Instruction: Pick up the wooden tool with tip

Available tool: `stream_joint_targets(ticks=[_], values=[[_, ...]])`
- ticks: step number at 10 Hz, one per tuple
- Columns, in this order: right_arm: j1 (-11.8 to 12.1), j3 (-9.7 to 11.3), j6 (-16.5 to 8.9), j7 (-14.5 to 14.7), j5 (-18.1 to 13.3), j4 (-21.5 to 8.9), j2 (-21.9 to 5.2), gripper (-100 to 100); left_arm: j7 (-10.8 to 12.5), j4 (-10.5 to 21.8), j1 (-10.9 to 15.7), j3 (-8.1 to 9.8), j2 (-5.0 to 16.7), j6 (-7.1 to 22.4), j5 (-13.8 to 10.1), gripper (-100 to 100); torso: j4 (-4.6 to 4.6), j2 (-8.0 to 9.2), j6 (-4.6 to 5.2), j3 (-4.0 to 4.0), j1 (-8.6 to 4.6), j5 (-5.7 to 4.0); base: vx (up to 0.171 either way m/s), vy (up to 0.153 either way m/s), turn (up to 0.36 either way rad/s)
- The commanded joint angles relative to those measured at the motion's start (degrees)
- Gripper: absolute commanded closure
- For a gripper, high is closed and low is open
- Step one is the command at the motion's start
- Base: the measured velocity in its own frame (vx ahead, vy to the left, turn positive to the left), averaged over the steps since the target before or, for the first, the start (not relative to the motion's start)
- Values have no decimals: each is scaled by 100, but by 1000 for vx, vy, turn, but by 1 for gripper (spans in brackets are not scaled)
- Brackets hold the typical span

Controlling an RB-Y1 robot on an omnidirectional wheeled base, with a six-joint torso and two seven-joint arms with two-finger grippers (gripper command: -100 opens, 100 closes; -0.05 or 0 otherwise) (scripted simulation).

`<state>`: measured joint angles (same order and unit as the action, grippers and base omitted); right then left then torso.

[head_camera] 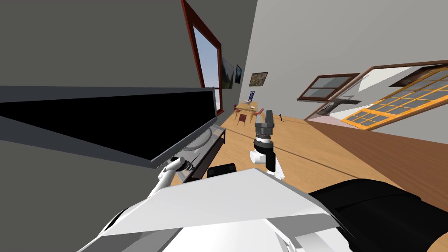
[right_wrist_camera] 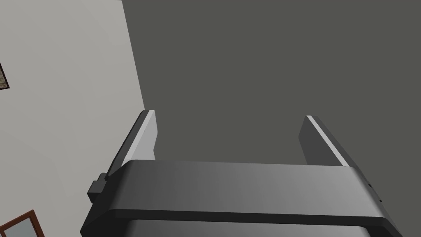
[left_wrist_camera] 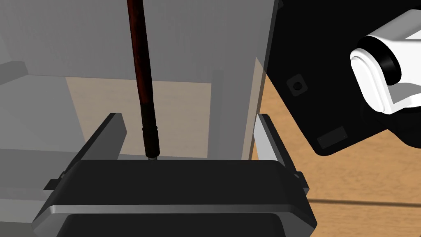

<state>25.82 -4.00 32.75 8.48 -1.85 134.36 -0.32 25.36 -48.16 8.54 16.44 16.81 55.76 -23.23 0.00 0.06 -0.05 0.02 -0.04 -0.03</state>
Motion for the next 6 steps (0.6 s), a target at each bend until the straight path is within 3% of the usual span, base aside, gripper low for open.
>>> stream_joint_targets(ticks=[1,2,6], values=[[0,0,0,0,0,0,0,0,0,0,0,0,0,0,0,-100,0,0,0,0,0,0,0,0,0],[0,0,0,0,0,0,0,0,-4,7,-1,-1,-3,-16,1,100,1,1,0,1,2,0,0,0,0],[0,0,0,0,0,0,0,0,-7,1,5,-1,2,-16,3,100,-4,-2,-1,-4,8,8,-1,-1,0]])
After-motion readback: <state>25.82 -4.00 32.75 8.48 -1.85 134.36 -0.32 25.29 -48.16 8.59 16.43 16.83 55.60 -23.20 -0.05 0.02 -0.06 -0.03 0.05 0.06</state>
